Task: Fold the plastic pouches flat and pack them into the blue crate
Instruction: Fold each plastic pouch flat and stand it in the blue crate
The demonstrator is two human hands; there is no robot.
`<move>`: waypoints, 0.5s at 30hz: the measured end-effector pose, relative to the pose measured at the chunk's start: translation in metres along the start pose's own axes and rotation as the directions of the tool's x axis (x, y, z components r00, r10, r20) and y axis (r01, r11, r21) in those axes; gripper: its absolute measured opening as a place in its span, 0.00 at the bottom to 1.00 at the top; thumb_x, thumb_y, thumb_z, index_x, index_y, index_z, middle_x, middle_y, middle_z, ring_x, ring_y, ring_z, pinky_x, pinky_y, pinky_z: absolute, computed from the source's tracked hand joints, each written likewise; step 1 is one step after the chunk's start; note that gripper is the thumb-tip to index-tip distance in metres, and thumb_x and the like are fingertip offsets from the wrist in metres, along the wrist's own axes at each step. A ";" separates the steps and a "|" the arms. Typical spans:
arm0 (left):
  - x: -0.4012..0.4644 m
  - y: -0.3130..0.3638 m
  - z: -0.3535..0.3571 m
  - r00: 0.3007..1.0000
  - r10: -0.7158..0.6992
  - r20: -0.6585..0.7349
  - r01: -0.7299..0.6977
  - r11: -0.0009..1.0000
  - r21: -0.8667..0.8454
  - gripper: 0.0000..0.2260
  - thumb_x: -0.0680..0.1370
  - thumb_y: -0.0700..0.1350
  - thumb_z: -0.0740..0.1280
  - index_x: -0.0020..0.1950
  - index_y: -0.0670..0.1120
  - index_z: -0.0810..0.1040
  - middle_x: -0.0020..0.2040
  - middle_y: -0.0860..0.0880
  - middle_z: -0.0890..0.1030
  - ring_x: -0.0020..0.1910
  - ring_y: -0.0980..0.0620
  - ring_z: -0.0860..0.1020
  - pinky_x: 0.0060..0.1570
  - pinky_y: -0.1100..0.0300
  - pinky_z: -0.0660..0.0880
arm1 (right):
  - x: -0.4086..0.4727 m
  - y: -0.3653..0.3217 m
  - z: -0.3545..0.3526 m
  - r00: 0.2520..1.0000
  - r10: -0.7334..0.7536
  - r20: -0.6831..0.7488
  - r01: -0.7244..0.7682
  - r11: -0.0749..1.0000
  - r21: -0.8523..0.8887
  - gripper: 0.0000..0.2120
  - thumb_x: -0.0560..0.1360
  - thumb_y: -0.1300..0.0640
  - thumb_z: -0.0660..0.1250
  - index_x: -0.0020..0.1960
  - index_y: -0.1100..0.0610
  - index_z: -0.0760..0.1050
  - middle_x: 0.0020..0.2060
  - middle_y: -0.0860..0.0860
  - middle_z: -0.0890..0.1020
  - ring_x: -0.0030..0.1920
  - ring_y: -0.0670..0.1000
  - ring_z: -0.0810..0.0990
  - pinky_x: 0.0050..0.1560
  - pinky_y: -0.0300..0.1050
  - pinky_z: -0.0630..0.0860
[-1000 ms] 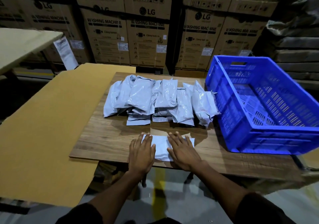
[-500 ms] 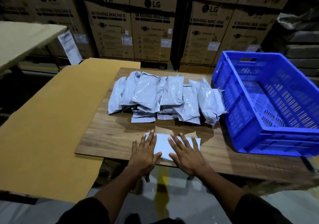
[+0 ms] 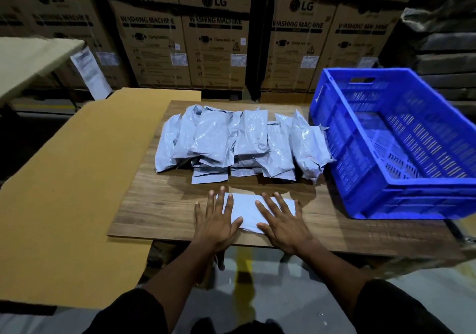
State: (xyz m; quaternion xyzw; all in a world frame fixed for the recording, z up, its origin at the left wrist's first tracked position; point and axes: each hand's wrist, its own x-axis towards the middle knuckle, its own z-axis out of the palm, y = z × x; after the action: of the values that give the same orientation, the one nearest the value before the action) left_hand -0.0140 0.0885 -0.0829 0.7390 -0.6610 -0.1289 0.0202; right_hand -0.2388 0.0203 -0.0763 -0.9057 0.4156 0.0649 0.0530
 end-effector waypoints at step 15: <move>0.009 0.012 0.024 0.931 0.139 -0.337 -0.169 0.984 -0.061 0.21 0.85 0.50 0.52 0.71 0.45 0.77 0.69 0.48 0.79 0.70 0.46 0.75 0.63 0.49 0.68 | 0.015 -0.032 0.003 0.985 -0.007 -0.172 0.015 0.999 0.041 0.25 0.82 0.47 0.51 0.75 0.55 0.69 0.74 0.50 0.70 0.75 0.52 0.66 0.71 0.62 0.62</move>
State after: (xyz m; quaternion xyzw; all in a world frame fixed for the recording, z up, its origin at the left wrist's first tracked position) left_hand -0.0297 0.0818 -0.1047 0.6942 -0.6977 -0.0301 0.1741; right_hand -0.2052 0.0297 -0.0801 -0.9089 0.4148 -0.0223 0.0365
